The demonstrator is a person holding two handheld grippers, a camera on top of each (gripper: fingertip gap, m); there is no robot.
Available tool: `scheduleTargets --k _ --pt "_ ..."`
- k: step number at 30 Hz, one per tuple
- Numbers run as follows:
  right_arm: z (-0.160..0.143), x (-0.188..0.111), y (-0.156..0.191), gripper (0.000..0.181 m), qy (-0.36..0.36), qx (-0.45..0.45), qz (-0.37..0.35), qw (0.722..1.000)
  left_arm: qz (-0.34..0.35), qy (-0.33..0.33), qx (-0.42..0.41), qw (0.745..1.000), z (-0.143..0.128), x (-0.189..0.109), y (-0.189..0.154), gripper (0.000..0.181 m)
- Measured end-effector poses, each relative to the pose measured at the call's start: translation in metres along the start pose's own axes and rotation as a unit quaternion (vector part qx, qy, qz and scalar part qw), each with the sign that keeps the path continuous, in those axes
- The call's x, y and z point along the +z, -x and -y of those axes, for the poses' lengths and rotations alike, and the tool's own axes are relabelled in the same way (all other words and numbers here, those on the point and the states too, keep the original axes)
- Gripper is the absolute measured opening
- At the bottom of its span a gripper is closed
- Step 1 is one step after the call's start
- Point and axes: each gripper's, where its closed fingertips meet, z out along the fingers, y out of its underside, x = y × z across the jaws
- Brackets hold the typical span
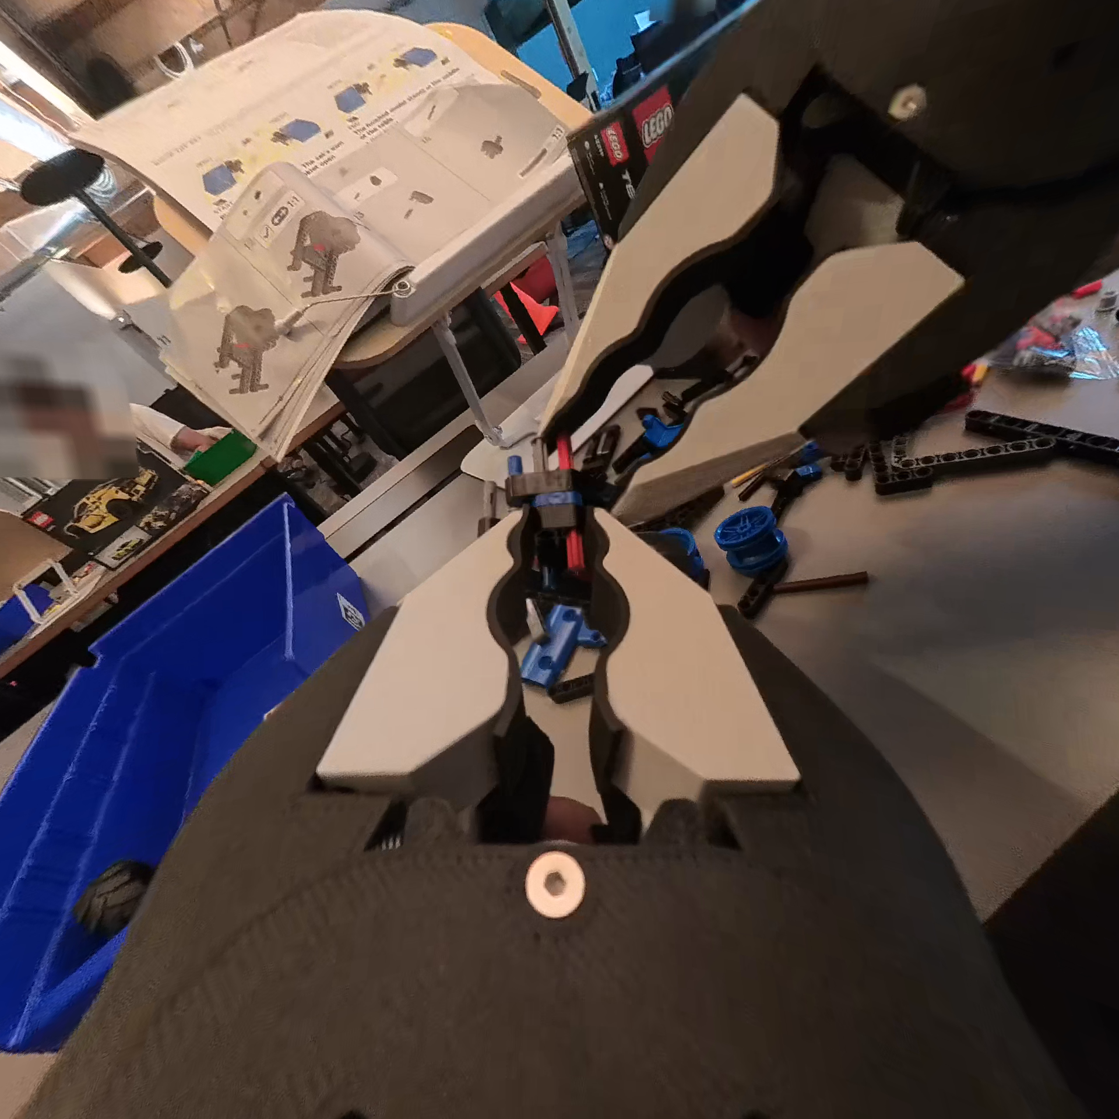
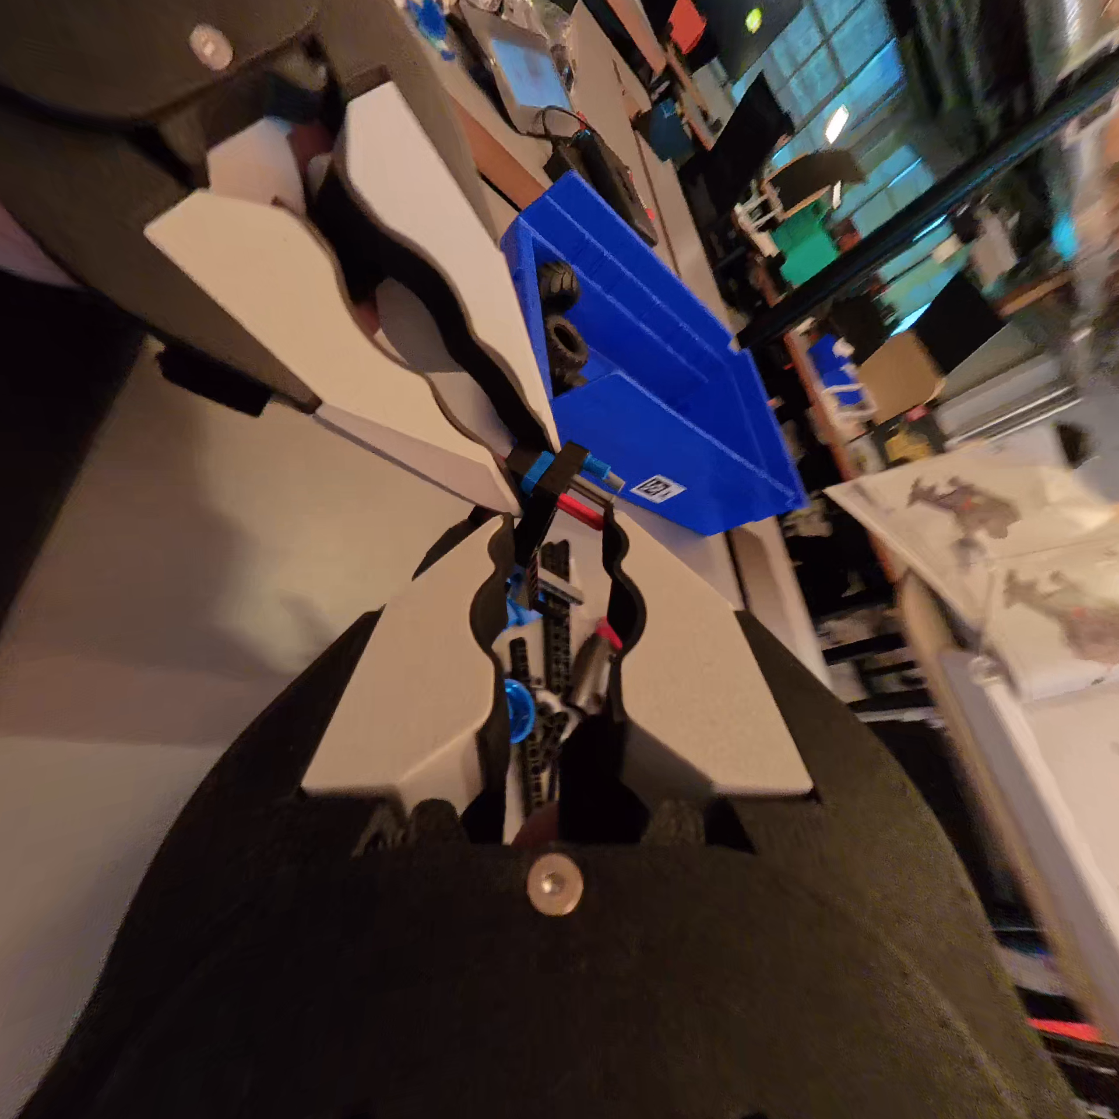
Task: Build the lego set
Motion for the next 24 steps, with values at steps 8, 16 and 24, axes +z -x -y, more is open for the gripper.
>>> scheduleTargets --k 8,16,24 --pt "-0.0024 -0.0008 -0.0015 0.029 0.009 0.009 0.009 1.000 0.003 0.000 0.024 1.000 0.0000 0.0019 -0.0007 0.013" --pt "-0.0020 -0.0012 -0.0030 0.031 0.010 0.023 0.013 1.000 0.002 -0.005 0.023 1.000 0.0010 0.0026 -0.0001 0.013" --pt "-0.0052 -0.0031 0.0010 0.026 0.026 -0.052 0.012 0.998 -0.002 0.006 0.042 0.999 -0.0039 0.0065 -0.0047 0.012"
